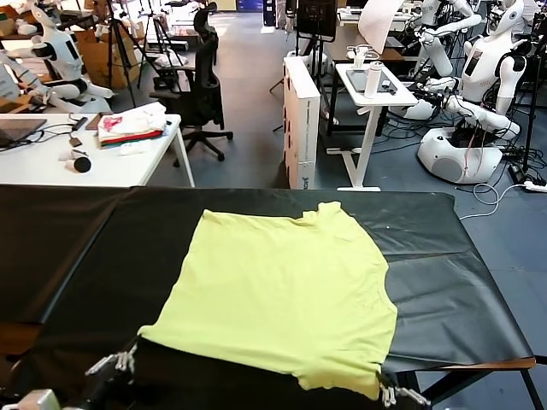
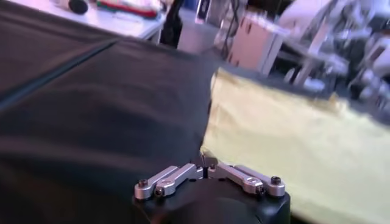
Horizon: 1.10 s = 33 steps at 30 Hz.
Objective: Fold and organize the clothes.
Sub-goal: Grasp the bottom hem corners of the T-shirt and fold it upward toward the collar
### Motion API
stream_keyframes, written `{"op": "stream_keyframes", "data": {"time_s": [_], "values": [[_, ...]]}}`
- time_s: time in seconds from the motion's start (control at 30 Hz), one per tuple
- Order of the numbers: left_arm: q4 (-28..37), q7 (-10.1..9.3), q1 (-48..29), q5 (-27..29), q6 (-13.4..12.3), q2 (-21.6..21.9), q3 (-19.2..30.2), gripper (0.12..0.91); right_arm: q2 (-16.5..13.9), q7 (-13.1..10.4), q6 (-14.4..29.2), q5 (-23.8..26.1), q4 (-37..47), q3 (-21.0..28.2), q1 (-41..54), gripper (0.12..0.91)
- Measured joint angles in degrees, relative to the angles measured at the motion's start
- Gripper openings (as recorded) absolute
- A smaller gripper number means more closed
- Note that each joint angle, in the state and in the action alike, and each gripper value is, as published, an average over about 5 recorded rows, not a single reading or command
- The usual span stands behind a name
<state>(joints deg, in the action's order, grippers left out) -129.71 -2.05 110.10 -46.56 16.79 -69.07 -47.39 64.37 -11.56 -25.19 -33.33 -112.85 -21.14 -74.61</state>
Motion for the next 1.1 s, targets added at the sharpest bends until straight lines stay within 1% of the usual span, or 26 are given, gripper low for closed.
{"op": "stream_keyframes", "data": {"time_s": [0.3, 0.5, 0.6, 0.73, 0.83, 0.93, 1.1], "values": [[5.2, 0.08, -10.7, 1.1, 0.0, -2.0, 1.7, 0.146, -0.1, -1.0, -0.6, 0.2, 1.8, -1.0, 1.2, 0.138], [9.9, 0.45, -16.3, 2.4, -0.3, -2.3, 3.5, 0.146, -0.1, -0.8, -0.7, 0.0, 2.5, -1.2, 1.8, 0.138], [12.1, 0.43, -18.2, 2.6, -0.2, -2.2, 4.2, 0.146, 0.2, -0.3, -1.0, 0.0, 2.5, -1.2, 1.8, 0.138], [14.4, 0.41, -20.1, 2.8, -0.1, -1.5, 4.9, 0.146, -0.2, 1.3, -1.6, 0.0, 1.7, -1.7, 1.0, 0.138], [15.8, 0.41, -21.2, 3.2, -0.1, -0.8, 5.6, 0.146, -1.1, 2.7, -1.9, 0.0, 0.2, -2.6, -0.1, 0.138], [16.8, 0.39, -22.2, 3.8, 0.1, -0.1, 6.5, 0.146, -2.6, 4.0, -2.8, -0.1, -2.0, -3.7, -1.9, 0.138], [18.2, 0.16, -24.1, 4.3, 0.8, 0.8, 8.0, 0.146, -6.6, 5.1, -5.0, -0.4, -6.1, -6.0, -6.2, 0.138]]}}
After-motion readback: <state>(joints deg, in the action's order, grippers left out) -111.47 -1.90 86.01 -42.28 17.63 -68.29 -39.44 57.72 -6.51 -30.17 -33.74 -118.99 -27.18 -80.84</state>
